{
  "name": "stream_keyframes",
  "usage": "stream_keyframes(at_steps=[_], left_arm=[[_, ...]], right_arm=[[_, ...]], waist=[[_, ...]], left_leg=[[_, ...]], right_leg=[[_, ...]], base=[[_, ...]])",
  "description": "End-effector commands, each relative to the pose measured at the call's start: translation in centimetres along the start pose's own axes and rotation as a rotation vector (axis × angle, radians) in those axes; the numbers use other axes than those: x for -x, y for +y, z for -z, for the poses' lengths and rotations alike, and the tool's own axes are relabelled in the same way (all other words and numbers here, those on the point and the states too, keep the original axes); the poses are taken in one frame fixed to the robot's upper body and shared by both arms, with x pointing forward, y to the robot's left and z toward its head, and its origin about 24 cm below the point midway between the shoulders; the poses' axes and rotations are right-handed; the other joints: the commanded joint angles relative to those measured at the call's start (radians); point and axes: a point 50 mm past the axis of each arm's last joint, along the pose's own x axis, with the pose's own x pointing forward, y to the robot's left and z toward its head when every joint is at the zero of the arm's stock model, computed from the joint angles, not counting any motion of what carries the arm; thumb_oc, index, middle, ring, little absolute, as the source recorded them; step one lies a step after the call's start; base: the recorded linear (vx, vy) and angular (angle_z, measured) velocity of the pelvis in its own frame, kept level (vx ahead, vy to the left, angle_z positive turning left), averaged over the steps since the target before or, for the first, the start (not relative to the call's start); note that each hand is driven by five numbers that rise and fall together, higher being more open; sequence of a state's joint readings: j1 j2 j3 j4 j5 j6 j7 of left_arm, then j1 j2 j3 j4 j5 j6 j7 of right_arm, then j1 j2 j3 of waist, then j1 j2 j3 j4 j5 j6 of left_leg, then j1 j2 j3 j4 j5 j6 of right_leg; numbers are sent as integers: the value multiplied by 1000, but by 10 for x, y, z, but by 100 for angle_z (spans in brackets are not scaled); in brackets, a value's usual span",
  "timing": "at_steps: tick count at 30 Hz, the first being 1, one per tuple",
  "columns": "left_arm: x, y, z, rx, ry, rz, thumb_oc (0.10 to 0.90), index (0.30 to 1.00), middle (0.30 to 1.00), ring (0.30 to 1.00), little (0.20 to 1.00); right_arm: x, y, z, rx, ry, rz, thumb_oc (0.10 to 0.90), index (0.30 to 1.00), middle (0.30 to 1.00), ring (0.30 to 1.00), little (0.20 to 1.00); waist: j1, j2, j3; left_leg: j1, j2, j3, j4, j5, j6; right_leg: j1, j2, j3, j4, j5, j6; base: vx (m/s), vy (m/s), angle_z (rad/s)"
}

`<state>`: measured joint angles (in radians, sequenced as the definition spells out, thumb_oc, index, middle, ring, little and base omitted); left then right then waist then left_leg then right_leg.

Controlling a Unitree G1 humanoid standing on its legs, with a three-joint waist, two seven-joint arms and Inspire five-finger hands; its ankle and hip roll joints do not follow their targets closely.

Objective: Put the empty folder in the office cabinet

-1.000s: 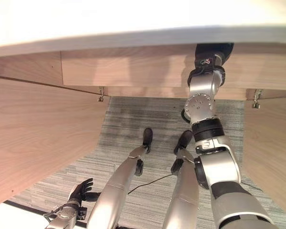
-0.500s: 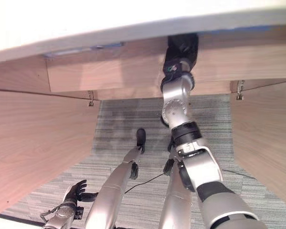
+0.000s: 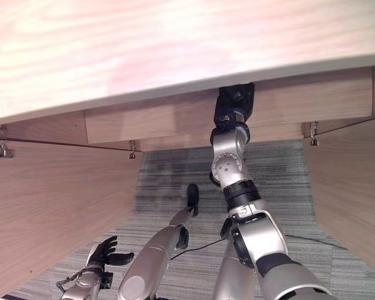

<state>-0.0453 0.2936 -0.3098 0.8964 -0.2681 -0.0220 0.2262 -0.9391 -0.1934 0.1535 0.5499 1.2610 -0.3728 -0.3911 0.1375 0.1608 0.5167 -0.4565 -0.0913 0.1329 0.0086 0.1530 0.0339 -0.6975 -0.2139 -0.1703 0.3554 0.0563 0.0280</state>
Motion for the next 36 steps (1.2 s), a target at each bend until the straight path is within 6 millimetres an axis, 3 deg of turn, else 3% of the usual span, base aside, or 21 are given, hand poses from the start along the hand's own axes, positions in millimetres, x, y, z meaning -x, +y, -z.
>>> stream_keyframes(at_steps=[1, 4, 6, 9, 10, 14, 16, 17, 21, 32, 36], left_arm=[[28, 2, 76, -59, 229, 5, 800, 900, 900, 900, 900], [29, 2, 78, -64, 236, 14, 800, 900, 900, 900, 900], [27, 9, 78, -91, 237, 17, 800, 900, 900, 900, 900], [27, 11, 79, -106, 243, 17, 800, 900, 900, 900, 900], [26, 10, 80, -102, 250, 20, 800, 900, 900, 900, 900], [28, 8, 85, -91, 284, 27, 800, 900, 900, 900, 900], [29, 7, 87, -94, 289, 35, 800, 900, 900, 900, 900], [31, 5, 91, -98, 301, 49, 800, 900, 900, 900, 900], [35, 4, 99, -108, 333, 72, 800, 900, 900, 900, 900], [41, 10, 112, -93, 384, 54, 800, 900, 900, 900, 900], [44, 15, 119, -86, 417, 36, 800, 900, 900, 900, 900]], right_arm=[[8, 48, -19, -65, -87, -274, 800, 900, 900, 900, 900], [7, 44, -18, -52, -62, -283, 800, 900, 900, 900, 900], [-1, 28, -13, 224, 28, -302, 800, 900, 900, 900, 900], [-7, 14, -14, 339, 61, -271, 800, 900, 900, 900, 900], [-11, -5, -14, 353, 76, -183, 800, 900, 900, 900, 900], [-10, -48, -3, 285, 133, -2, 800, 900, 900, 900, 900], [-8, -57, -2, 279, 144, 31, 800, 900, 900, 900, 900], [-2, -80, 4, 262, 177, 109, 800, 900, 900, 900, 900], [9, -109, 17, 244, 236, 215, 800, 900, 900, 900, 900], [27, -139, 28, 222, 300, 306, 800, 900, 900, 900, 900], [34, -145, 37, 219, 335, 319, 800, 900, 900, 900, 900]], waist=[[-2, 73, -79], [-1, 76, -84], [-1, 62, -90], [-5, 47, -95], [-11, 34, -107], [-15, 25, -141], [-16, 25, -148], [-17, 24, -169], [-14, 13, -206], [-11, -6, -280], [-11, -21, -318]], left_leg=[[69, -5, -36, 99, -270, -4], [78, -6, -36, 103, -273, -3], [86, 0, -31, 104, -268, -9], [97, 6, -30, 93, -260, -15], [113, 12, -33, 72, -251, -19], [171, 19, -39, 5, -229, -26], [187, 20, -40, -9, -225, -27], [213, 23, -40, -36, -218, -31], [258, 33, -34, -63, -217, -37], [354, 41, -32, -78, -232, -45], [361, 40, -10, -85, -219, -46]], right_leg=[[50, -32, -64, -81, -14, 84], [58, -37, -63, -73, -17, 85], [74, -39, -67, -82, -14, 83], [95, -32, -75, -107, -9, 83], [120, -23, -83, -141, -1, 85], [199, -3, -104, -219, 18, 94], [217, -1, -109, -234, 23, 96], [253, 8, -121, -268, 31, 100], [316, 34, -133, -330, 42, 106], [440, 62, -134, -394, 35, 103], [461, 72, -143, -443, 59, 98]], base=[[53, 21, 0], [15, 5, 1], [2, -26, 4], [10, -50, 2], [42, -74, -5], [57, -37, -3], [57, -2, 1], [96, -13, -3], [85, -30, -6], [65, -25, -3], [17, -25, -8]])
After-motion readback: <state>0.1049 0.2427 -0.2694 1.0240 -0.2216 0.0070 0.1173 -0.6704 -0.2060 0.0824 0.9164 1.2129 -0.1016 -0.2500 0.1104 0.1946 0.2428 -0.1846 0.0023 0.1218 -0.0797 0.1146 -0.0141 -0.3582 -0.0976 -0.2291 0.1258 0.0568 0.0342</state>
